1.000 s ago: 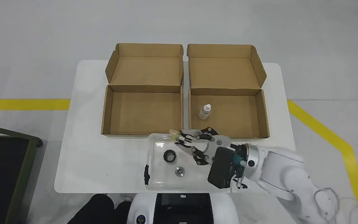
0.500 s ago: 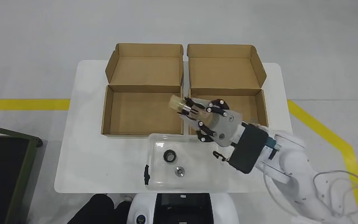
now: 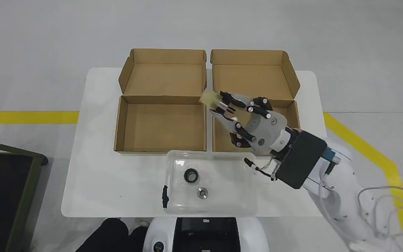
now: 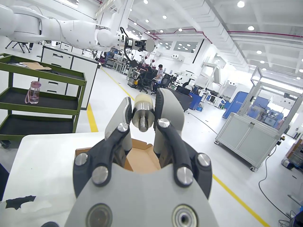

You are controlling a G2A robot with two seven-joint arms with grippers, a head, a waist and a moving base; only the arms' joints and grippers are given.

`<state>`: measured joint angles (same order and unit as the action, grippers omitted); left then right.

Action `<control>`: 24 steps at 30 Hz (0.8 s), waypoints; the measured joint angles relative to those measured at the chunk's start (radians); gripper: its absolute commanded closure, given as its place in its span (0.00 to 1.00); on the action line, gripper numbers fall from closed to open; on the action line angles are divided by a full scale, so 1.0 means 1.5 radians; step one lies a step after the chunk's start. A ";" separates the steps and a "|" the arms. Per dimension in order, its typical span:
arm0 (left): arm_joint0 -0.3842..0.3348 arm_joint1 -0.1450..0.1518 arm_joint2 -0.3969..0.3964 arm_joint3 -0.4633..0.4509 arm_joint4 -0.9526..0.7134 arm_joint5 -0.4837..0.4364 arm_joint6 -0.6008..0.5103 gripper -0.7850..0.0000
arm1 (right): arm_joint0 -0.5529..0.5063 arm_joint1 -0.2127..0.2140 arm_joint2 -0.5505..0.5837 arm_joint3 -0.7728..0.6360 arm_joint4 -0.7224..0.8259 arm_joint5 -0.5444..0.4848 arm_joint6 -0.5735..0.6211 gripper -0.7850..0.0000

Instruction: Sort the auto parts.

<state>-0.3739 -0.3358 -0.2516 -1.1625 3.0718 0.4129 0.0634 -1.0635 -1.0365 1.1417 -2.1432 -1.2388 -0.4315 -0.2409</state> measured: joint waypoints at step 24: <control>0.000 0.000 0.000 0.000 0.000 0.000 0.000 0.00 | -0.135 0.024 0.095 0.045 -0.110 -0.161 0.204 1.00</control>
<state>-0.3739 -0.3358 -0.2516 -1.1625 3.0718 0.4129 0.0634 -1.2663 -0.9998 1.2840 -2.0758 -1.4044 -0.6732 0.0655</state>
